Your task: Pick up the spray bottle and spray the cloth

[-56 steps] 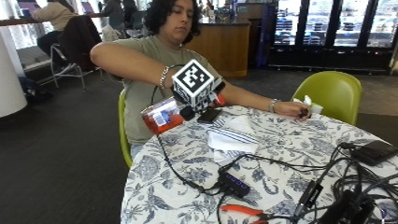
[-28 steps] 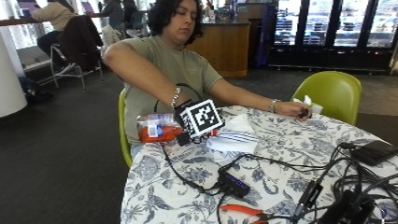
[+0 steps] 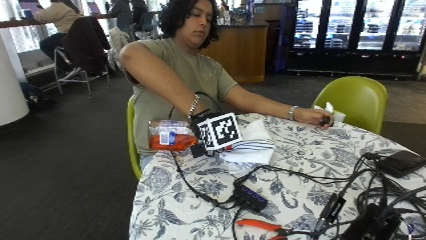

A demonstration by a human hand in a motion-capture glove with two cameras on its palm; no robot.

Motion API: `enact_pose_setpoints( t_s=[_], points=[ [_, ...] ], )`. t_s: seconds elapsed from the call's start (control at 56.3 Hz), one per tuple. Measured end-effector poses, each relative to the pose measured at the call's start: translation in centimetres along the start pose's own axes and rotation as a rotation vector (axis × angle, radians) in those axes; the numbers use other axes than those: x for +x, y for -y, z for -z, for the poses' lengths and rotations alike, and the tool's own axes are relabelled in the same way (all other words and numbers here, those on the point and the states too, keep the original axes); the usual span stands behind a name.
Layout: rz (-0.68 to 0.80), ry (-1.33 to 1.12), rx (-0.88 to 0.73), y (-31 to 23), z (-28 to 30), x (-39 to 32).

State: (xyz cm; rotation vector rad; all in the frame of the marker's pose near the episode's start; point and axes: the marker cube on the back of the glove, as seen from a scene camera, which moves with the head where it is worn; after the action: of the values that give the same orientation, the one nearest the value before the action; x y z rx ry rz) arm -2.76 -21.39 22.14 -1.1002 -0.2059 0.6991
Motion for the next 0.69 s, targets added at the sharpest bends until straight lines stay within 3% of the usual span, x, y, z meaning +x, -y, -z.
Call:
enact_pose_setpoints(
  t_s=[0.373,0.692],
  points=[
    [0.062,0.017,0.049,-2.0,1.7,-0.7],
    [0.472,0.273,0.234,-11.0,7.6,-5.3]
  ],
)
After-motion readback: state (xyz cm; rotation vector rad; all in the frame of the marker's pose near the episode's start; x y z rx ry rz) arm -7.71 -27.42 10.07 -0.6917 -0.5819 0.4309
